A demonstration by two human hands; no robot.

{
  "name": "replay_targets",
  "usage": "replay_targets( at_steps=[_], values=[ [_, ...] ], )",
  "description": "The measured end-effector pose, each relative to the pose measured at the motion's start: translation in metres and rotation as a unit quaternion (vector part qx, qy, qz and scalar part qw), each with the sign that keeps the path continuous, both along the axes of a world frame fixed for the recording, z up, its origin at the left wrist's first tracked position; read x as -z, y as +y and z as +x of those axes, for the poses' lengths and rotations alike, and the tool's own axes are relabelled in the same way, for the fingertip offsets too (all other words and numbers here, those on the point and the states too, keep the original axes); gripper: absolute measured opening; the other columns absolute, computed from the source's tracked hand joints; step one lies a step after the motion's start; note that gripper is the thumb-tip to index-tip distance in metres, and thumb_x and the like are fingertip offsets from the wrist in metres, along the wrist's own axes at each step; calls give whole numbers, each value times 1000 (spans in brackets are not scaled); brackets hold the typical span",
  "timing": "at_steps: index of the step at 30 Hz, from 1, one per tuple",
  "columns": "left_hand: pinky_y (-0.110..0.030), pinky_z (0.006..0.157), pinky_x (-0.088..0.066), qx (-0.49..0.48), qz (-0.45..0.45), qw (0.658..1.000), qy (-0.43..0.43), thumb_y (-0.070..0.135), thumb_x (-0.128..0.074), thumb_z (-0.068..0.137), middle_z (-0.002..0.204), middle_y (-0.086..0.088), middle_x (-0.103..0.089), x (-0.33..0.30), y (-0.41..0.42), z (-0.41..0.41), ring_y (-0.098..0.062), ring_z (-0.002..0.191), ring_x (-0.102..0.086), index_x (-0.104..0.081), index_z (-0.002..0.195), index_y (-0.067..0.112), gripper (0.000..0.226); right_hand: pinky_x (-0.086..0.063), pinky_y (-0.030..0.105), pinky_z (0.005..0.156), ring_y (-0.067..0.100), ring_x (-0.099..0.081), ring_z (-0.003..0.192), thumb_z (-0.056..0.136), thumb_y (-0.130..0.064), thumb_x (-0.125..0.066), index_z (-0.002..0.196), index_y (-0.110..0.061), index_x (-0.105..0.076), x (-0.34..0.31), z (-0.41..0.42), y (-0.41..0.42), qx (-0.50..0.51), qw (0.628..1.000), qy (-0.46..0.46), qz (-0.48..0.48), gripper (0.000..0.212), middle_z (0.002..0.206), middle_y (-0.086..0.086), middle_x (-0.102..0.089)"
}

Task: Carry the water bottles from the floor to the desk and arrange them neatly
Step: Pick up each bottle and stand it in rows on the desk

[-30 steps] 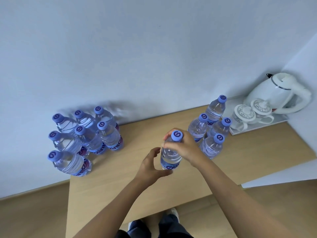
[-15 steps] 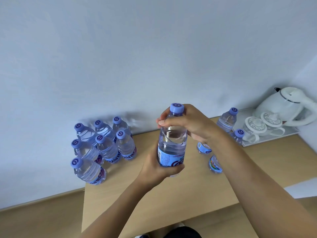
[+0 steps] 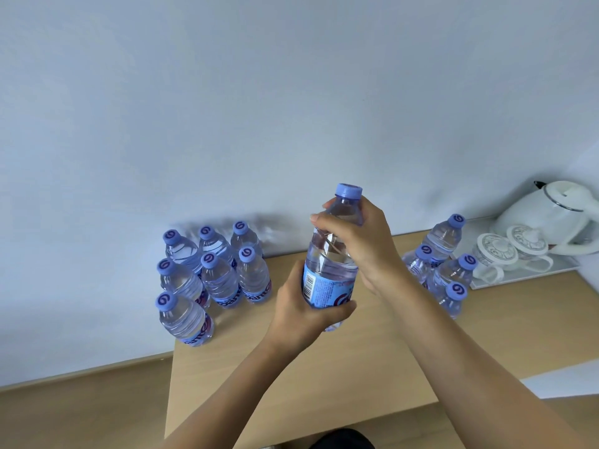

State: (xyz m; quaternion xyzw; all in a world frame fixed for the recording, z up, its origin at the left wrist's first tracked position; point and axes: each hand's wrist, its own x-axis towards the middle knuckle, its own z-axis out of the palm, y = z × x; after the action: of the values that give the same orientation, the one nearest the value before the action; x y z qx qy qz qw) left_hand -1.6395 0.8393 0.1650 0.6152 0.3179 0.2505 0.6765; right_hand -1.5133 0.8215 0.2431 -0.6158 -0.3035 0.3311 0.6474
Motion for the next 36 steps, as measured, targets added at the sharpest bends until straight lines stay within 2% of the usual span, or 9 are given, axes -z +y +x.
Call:
replay_targets(
  at_steps=[5,11,14,16,18,21,26,30,36],
  values=[
    [-30,53,-53,39,17,999,-6,18,-90,63,83,-13,-69,-12,-2,-7,-22,62,-66,-51,108,18,59,-51,26,55,19,-61,58,65,-8,-73,72,-14,-62,-10,6,-1,-33,998,49,6,14,63,3,-63],
    [-32,66,-60,51,35,998,-16,8,-87,65,92,-9,-69,-25,-1,-11,-16,77,-69,-53,112,13,59,-53,44,75,36,-64,79,51,-22,-77,77,-16,-65,-18,15,-3,-74,992,97,14,29,86,19,-65],
    [-29,67,-59,13,55,998,-13,12,-87,62,92,-4,-70,-26,-5,-10,-16,79,-69,-56,107,16,55,-55,50,84,44,-67,88,60,-22,-80,89,-15,-63,-19,13,-4,-66,995,79,12,34,92,17,-69],
    [-27,64,-57,-9,59,998,-11,15,-87,60,88,0,-70,-27,-8,-9,-14,76,-68,-57,103,19,53,-60,39,72,28,-71,80,69,-23,-79,91,-15,-61,-19,9,-5,-41,998,43,14,30,83,3,-70],
    [-19,58,-53,-28,59,998,-11,11,-88,61,81,8,-69,-29,-10,-7,-7,67,-66,-56,102,19,53,-54,22,57,11,-69,67,75,-22,-82,88,-15,-60,-18,3,-7,-15,999,0,28,26,71,-8,-67],
    [-13,53,-49,-45,65,997,-10,6,-89,62,78,14,-68,-30,-13,-4,-1,63,-64,-55,102,18,55,-51,18,54,6,-67,61,79,-14,-81,83,-16,-58,-16,-3,-9,12,999,-5,45,23,66,-11,-66],
    [-17,55,-52,-25,58,998,-14,9,-91,60,84,11,-68,-30,-15,-5,-5,66,-65,-54,108,20,61,-53,24,54,11,-65,59,76,-2,-73,80,-14,-59,-19,-1,-11,4,999,17,46,20,64,-6,-65],
    [-27,64,-55,34,35,999,-12,16,-92,57,91,2,-69,-35,-9,-7,-14,79,-65,-55,111,21,66,-55,31,58,20,-66,64,65,-7,-74,78,-18,-62,-23,7,-10,-23,995,78,53,20,71,3,-66],
    [-27,55,-49,64,28,997,-19,9,-89,62,82,-13,-68,-47,7,-7,-22,67,-63,-55,106,10,56,-59,36,70,31,-69,80,69,-10,-73,84,-20,-65,-31,14,-4,-67,990,89,81,20,84,7,-69]
  ],
)
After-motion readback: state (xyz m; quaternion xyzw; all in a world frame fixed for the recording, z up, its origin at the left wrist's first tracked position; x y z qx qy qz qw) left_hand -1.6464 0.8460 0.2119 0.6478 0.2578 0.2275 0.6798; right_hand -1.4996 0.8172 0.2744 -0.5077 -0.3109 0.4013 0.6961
